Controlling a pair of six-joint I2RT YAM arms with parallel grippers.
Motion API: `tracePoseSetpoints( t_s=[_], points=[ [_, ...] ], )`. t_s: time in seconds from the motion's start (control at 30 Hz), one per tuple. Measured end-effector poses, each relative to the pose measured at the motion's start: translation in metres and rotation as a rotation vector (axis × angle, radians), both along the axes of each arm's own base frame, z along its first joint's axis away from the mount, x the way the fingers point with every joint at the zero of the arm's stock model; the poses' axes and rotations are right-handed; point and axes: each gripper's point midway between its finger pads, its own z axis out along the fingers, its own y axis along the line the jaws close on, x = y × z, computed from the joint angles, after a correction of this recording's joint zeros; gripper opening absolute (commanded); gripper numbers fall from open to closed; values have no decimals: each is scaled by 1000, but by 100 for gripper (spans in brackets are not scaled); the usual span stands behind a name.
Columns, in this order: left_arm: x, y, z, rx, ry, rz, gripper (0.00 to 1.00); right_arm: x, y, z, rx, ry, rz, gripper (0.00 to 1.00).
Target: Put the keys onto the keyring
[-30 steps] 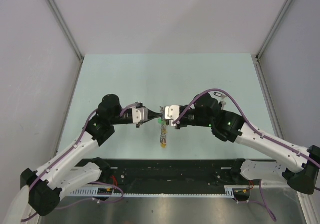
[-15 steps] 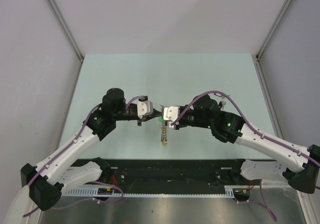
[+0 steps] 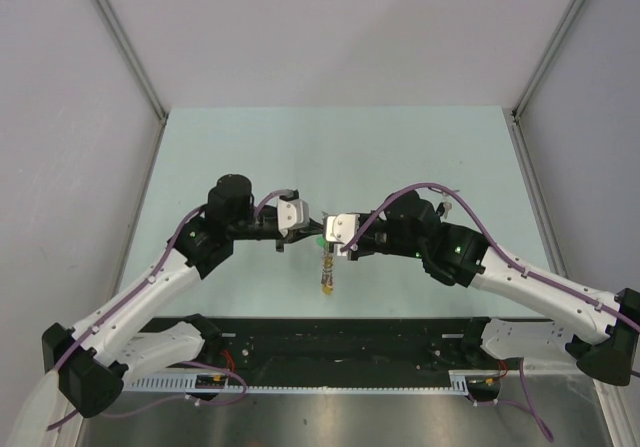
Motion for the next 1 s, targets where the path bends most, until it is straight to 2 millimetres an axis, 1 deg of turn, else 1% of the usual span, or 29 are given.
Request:
tracePoseSetpoints(
  t_s=[0.4,1.0],
  points=[
    [7,-2,0,12,73,46,0,6,-4,-1,-13,-19,-33,0],
    [7,-1,-4,26,96,64,0,3,-4,5,2,-27,-24,0]
  ],
)
